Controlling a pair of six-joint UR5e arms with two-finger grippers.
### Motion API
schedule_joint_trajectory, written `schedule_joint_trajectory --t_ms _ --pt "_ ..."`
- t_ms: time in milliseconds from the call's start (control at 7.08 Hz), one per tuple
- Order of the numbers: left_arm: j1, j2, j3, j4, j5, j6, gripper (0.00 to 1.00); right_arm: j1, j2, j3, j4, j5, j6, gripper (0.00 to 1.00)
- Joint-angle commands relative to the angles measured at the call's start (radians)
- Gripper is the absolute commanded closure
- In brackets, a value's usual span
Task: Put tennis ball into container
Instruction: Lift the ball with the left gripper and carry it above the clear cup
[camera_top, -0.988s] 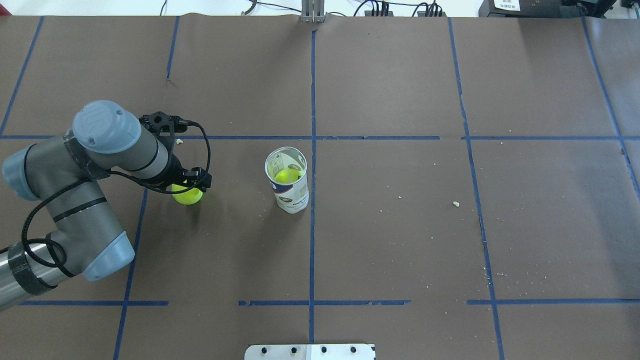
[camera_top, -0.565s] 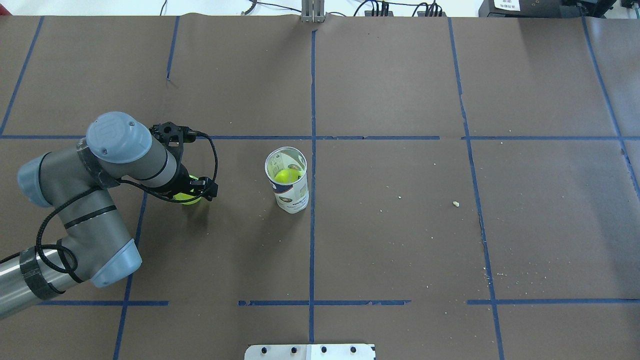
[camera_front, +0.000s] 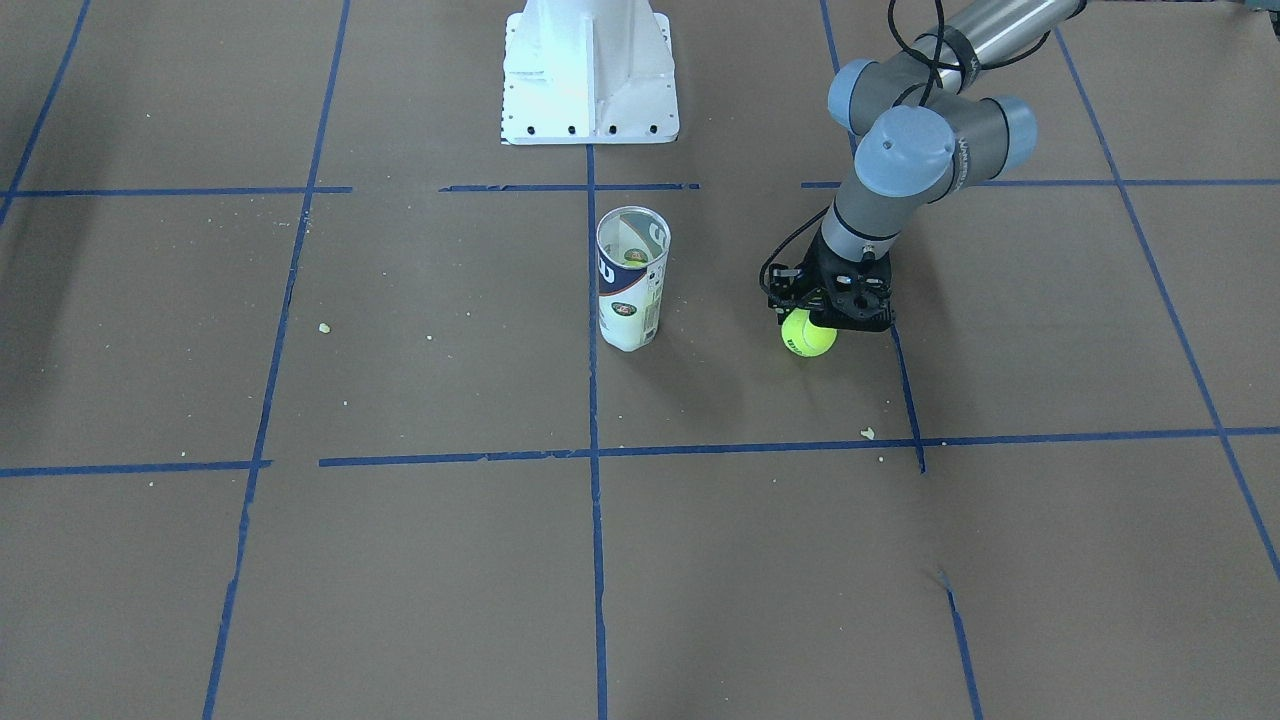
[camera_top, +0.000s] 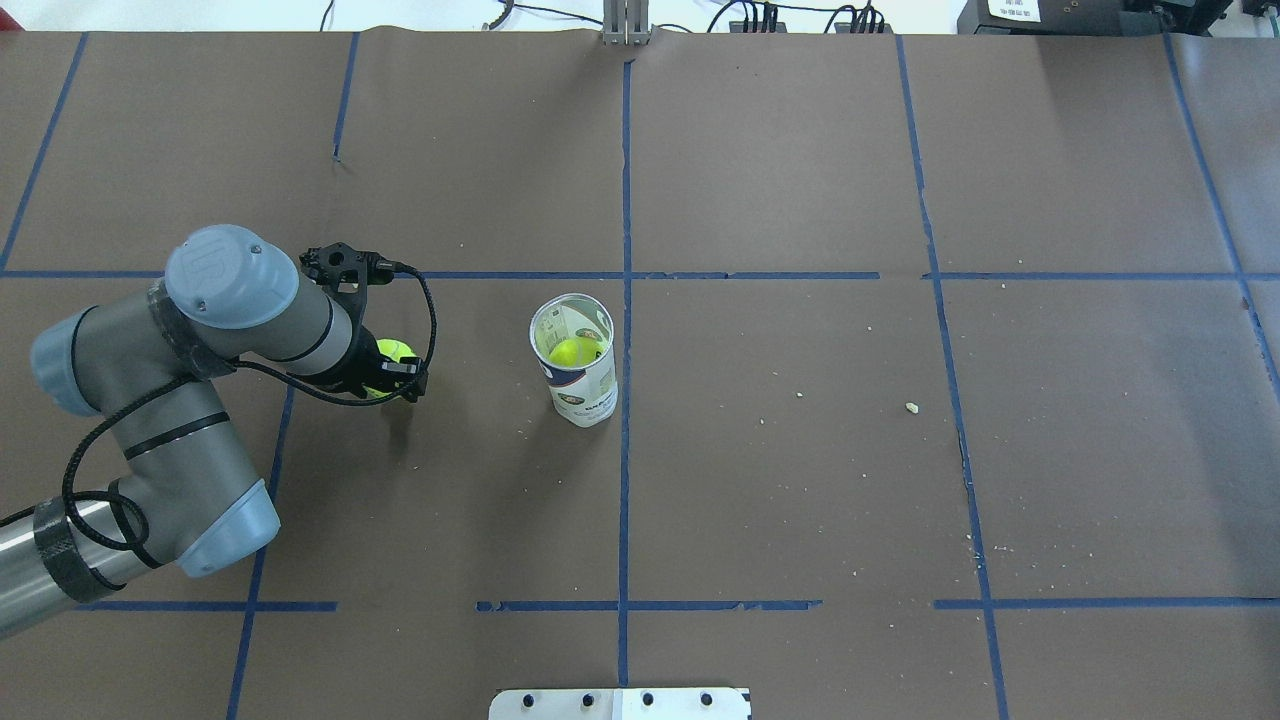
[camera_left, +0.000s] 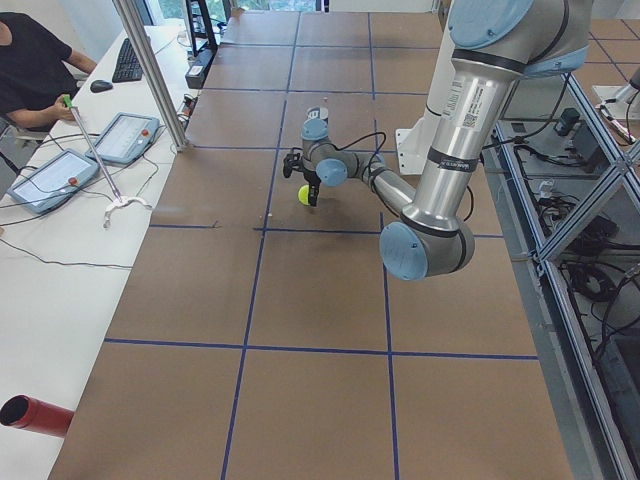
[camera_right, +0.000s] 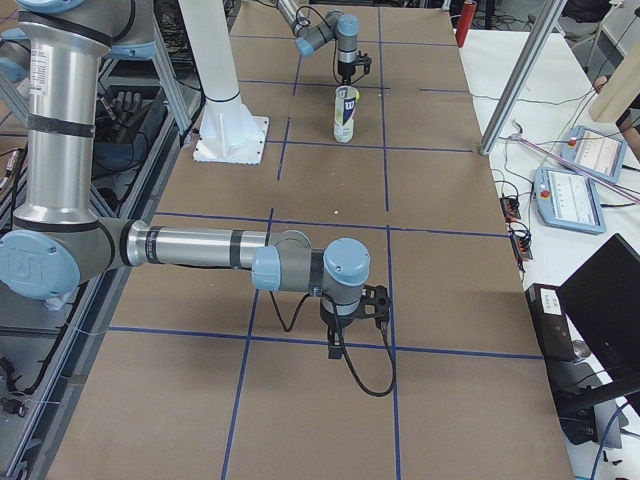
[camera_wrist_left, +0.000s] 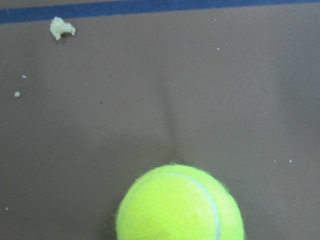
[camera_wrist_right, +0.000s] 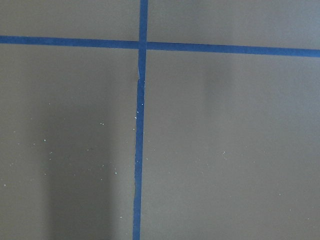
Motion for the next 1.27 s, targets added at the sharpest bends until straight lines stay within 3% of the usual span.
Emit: schedule_joint_trajectory --t_ms 0,282,706,847,1129 --pt "-0.041 0.005 -0.039 0.009 -0.007 0.027 1.0 0.0 0.0 0.0 0.0 0.0 0.0 0.0" --pt "-0.105 0.05 -0.16 0.047 -0.012 0.028 1.0 0.0 0.0 0.0 0.0 0.0 0.0 0.0" --pt "-0.204 -0.075 -0.435 0.481 -0.012 0.028 1.0 0.0 0.0 0.0 0.0 0.0 0.0 0.0" --pt "-0.201 -0.151 -0.455 0.575 -0.014 0.011 1.0 0.0 0.0 0.0 0.0 0.0 0.0 0.0" --pt "-0.167 -0.247 -0.445 0.609 -0.075 -0.117 1.0 0.0 0.0 0.0 0.0 0.0 0.0 0.0"
